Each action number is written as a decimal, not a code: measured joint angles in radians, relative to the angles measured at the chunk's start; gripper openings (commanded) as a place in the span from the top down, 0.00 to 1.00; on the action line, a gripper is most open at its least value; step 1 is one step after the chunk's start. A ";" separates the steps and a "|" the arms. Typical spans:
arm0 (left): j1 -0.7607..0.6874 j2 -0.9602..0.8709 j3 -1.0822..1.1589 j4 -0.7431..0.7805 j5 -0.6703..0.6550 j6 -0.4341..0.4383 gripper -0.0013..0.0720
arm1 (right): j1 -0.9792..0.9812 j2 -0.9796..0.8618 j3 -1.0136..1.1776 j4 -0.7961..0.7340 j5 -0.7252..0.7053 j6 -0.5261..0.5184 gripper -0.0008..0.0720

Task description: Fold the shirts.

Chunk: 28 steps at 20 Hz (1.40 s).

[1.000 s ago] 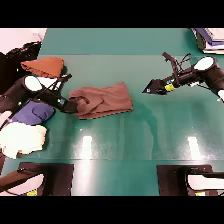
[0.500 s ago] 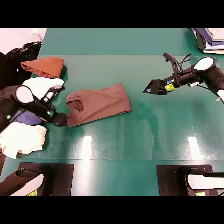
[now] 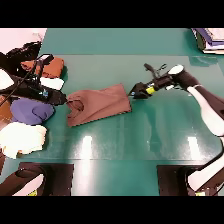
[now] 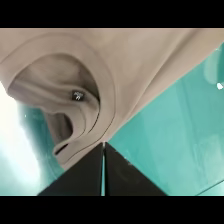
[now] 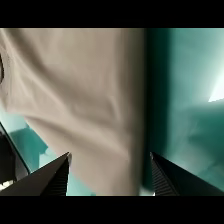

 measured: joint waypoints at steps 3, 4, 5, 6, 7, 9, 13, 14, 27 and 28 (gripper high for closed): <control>0.000 0.001 0.008 -0.013 0.005 0.000 0.95 | 0.068 -0.113 0.110 0.023 0.030 0.005 0.22; 0.000 0.001 0.009 -0.015 0.007 0.000 0.95 | 0.090 -0.147 0.146 0.034 0.042 0.012 0.22; 0.000 0.001 0.010 -0.016 0.007 0.000 0.95 | 0.108 -0.179 0.177 0.043 0.062 0.023 0.24; 0.000 0.001 0.011 -0.020 0.008 0.000 0.95 | 0.123 -0.201 0.204 0.044 0.074 0.026 0.45; 0.000 0.001 0.011 -0.021 0.008 0.000 0.95 | 0.137 -0.220 0.225 0.038 0.073 0.031 0.67; 0.000 0.001 0.012 -0.022 0.009 0.000 0.95 | 0.159 -0.244 0.263 0.031 0.074 0.044 0.97; 0.000 0.001 0.012 -0.044 0.024 -0.006 0.95 | 0.159 -0.257 0.324 0.012 0.059 0.041 0.97; 0.000 0.001 0.012 -0.054 0.026 -0.008 0.95 | 0.146 -0.245 0.327 0.010 0.060 0.041 0.97; 0.000 0.001 0.012 -0.147 0.085 -0.016 0.95 | -0.553 0.369 -0.303 0.016 -0.188 -0.004 0.97; 0.000 0.001 0.012 -0.155 0.089 -0.017 0.95 | -0.627 0.412 -0.349 0.008 -0.217 -0.005 0.97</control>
